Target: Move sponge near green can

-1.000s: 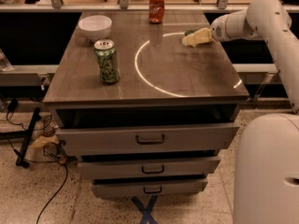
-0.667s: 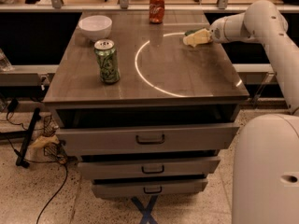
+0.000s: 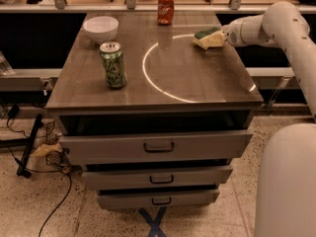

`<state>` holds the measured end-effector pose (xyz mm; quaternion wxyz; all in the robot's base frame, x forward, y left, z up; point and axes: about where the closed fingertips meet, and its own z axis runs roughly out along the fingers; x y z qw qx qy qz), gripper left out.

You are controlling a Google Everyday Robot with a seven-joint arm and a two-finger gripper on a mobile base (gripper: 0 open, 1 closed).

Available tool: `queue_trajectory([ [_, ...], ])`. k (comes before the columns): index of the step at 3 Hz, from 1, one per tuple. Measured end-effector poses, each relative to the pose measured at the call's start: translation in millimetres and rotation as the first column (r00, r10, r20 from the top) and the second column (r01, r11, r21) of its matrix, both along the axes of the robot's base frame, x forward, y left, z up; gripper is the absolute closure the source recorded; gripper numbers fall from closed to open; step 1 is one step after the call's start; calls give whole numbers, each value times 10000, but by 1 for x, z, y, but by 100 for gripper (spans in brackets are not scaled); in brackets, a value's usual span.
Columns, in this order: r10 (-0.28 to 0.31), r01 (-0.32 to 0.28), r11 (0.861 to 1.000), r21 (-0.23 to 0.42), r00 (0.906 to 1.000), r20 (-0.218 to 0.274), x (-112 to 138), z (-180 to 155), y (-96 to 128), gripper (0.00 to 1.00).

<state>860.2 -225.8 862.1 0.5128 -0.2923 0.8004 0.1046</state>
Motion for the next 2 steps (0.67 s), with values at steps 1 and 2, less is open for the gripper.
queue_trajectory([
  [1,2387,-2369,9708,-377,9698,504,-56,45,55,99],
  [2,5378,-5345,8421,-721,8422,380,-127,62,134,100],
])
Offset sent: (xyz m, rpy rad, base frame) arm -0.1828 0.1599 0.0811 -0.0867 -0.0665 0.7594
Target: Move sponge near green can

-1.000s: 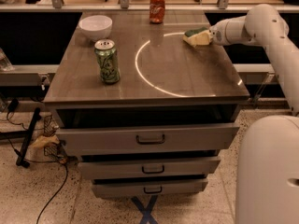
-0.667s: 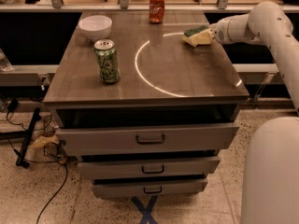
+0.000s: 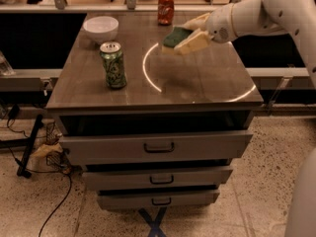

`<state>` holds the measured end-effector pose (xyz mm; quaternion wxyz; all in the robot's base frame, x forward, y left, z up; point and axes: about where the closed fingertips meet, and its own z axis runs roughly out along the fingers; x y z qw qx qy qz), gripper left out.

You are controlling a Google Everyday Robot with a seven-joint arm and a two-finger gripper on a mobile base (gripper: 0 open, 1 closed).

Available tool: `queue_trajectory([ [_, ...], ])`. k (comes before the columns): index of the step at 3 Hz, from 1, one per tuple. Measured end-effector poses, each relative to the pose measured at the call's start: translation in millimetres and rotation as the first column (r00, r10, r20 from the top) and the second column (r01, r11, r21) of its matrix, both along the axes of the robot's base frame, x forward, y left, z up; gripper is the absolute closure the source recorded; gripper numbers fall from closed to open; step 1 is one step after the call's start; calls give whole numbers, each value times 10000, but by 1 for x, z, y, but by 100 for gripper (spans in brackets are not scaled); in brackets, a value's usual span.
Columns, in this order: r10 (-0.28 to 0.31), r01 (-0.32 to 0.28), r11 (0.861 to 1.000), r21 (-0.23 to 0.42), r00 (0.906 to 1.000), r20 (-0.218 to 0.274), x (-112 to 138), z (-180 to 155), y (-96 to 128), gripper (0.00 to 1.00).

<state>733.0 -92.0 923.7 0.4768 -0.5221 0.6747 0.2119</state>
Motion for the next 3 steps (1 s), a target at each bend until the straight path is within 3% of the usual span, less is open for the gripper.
queue_trajectory([
  [1,1891,-1892,9818,-172,9819,-64,-39,2,48,100],
  [2,3026,-3034,9521,-384,9528,-259,-59,-11,78,100],
  [3,3679,-3695,9277,-529,9291,-378,-65,-33,98,74],
])
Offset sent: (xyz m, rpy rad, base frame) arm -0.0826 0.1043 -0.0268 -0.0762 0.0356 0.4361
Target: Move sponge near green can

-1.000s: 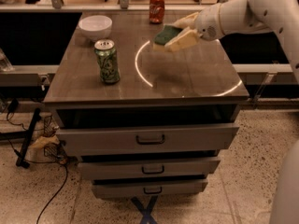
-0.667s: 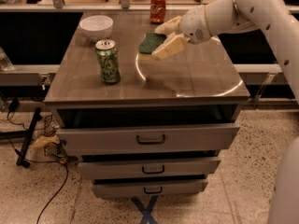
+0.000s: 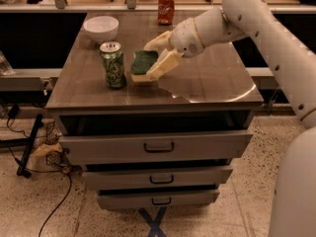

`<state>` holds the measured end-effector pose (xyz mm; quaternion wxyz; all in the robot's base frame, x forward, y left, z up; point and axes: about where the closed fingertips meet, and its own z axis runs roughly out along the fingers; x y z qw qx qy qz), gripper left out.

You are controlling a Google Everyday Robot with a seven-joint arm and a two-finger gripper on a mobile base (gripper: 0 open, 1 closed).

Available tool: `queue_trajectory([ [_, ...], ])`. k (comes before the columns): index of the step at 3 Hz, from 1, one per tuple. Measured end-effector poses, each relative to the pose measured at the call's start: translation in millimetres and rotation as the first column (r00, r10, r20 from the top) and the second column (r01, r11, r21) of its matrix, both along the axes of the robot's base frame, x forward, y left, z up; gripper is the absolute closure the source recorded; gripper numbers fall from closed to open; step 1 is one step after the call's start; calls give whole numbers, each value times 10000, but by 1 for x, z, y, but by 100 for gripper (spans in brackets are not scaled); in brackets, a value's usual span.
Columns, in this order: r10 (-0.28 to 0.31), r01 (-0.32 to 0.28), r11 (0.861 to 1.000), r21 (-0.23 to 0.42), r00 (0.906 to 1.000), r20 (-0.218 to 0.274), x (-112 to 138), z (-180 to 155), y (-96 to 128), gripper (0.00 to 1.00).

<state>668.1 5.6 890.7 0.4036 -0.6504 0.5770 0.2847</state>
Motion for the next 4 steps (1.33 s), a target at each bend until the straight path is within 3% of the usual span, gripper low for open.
queue_trajectory([
  [2,349,-349,9994,20,9991,-248,-1,-18,16,28],
  [3,533,-537,9985,-56,9972,-520,0,-26,21,0],
  [4,606,-613,9981,-111,9965,-582,3,-27,24,0],
])
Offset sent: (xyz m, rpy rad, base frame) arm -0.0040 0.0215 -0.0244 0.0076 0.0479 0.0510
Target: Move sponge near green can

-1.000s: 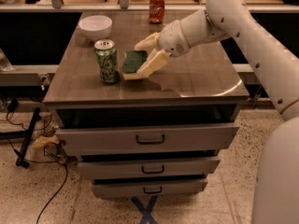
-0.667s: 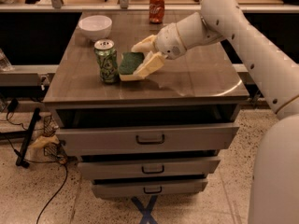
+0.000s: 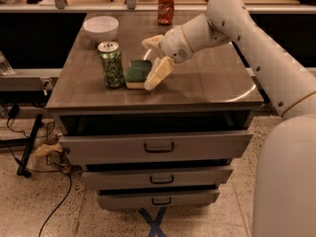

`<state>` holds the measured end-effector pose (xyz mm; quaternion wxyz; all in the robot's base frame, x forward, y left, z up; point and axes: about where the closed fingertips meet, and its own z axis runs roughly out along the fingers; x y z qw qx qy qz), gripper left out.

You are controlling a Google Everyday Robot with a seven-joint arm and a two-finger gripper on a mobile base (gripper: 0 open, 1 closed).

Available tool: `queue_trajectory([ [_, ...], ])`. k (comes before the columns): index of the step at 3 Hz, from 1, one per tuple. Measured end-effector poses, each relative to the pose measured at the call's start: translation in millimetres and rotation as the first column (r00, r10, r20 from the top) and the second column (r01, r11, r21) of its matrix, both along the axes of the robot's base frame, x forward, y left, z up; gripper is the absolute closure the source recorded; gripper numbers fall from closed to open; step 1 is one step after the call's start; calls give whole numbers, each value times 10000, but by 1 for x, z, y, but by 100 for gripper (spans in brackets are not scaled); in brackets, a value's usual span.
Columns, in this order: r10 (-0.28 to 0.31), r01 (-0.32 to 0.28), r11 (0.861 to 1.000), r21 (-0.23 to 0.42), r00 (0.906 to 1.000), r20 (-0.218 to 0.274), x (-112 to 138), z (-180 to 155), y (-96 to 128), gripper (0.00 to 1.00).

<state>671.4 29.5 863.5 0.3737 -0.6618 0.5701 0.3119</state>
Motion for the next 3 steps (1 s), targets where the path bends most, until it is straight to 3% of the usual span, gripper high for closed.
queue_trajectory([
  [1,-199,199,9998,-55,9998,4,6,0,-5,0],
  [2,-1171,1177,9929,-155,9924,388,30,12,-35,0],
  [3,-2960,3000,9539,-140,9471,1244,58,51,-96,0],
])
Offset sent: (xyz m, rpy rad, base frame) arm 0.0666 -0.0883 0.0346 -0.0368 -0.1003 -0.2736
